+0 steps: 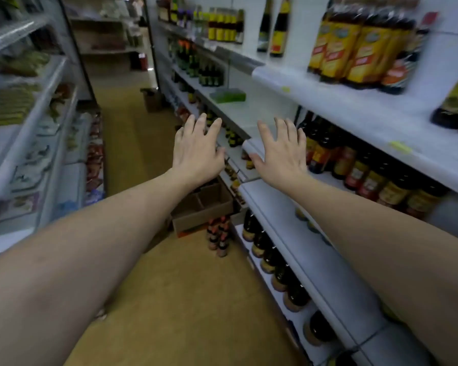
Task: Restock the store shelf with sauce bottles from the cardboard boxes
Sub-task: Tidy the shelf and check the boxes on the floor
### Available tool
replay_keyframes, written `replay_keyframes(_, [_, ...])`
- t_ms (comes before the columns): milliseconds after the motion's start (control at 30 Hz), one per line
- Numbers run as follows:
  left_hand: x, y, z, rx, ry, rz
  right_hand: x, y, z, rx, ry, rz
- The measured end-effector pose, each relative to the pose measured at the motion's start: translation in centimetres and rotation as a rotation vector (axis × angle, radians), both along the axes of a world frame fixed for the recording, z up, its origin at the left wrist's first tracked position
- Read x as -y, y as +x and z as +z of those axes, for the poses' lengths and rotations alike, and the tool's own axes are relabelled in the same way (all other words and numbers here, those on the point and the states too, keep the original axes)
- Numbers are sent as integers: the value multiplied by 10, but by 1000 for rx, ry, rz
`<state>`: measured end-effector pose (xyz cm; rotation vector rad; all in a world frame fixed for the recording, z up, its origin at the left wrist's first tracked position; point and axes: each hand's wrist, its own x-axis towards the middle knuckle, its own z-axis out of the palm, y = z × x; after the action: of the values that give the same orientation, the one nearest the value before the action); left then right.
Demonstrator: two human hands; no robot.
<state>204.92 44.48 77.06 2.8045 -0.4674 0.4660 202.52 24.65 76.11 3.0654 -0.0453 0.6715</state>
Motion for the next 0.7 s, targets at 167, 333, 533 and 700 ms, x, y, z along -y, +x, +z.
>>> replay_keyframes(167, [-62, 44, -44, -98, -5, 146, -39, 67, -52, -136, 44, 100])
replay_keyframes(333, [-99, 106, -75, -177, -3, 244, -63, 136, -100, -203, 98, 147])
replay_keyframes(533, [-109, 203, -99, -249, 95, 275, -65, 238, -140, -335, 123, 139])
replay_keyframes(700, [-109, 279, -116, -324, 90, 282, -71, 318, -161, -424, 117, 121])
